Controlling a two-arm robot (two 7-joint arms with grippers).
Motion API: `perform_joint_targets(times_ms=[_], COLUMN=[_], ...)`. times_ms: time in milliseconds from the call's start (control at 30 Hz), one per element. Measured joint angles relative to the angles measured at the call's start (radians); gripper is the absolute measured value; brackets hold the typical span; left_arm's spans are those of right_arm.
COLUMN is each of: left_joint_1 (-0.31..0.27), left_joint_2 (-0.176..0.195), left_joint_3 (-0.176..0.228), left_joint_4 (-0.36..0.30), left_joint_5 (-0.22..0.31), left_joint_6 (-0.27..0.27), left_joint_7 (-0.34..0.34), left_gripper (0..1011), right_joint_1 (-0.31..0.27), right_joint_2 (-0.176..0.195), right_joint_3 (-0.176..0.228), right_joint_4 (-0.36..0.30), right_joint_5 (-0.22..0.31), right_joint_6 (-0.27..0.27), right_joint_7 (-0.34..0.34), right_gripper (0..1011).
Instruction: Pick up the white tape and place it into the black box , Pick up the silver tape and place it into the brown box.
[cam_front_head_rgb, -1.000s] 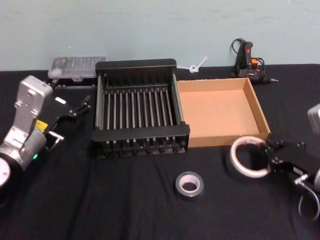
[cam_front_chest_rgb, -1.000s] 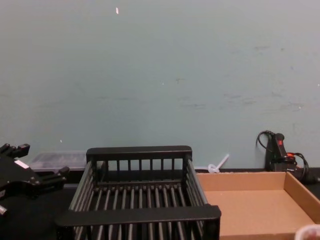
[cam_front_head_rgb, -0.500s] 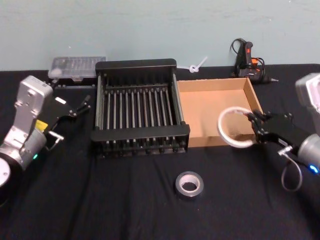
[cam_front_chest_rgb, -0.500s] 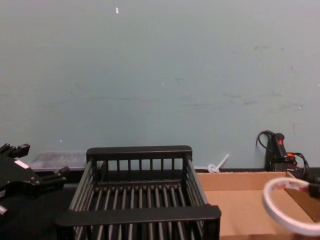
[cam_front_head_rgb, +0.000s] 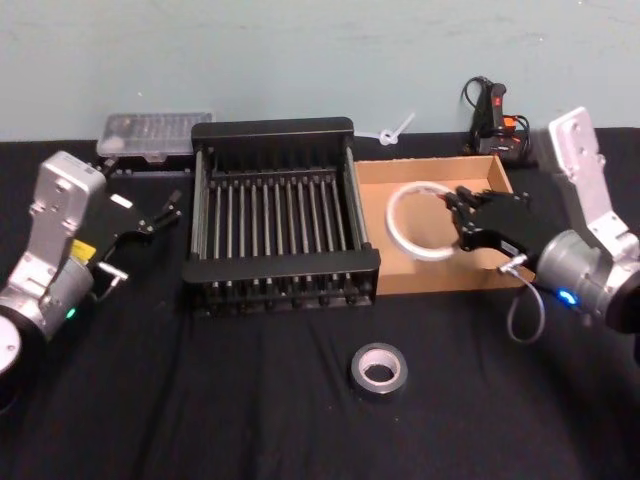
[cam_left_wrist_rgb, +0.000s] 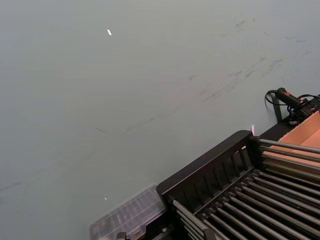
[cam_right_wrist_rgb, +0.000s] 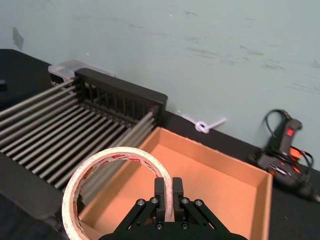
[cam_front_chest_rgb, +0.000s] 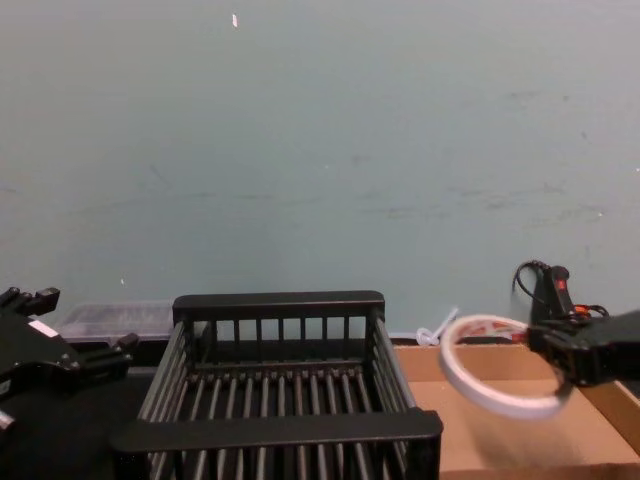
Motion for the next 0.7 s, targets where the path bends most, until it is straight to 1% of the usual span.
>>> perform_joint_targets(times_ms=[400,700], left_joint_1=[0.0,0.0], left_joint_2=[0.0,0.0], left_joint_3=[0.0,0.0], left_joint_4=[0.0,0.0], left_joint_5=[0.0,0.0], left_joint_6=[0.0,0.0], left_joint_7=[0.0,0.0], left_gripper=[1002,1001], right_joint_1=[0.071,0.129], right_joint_2=[-0.05,-0.085], right_joint_3=[-0.048,-0.085], right_joint_4=[0.046,0.095], right_joint_5=[-0.027,-0.044], right_joint_6=[0.004,-0.003], right_joint_7=[0.023,0.04], right_gripper=[95,95])
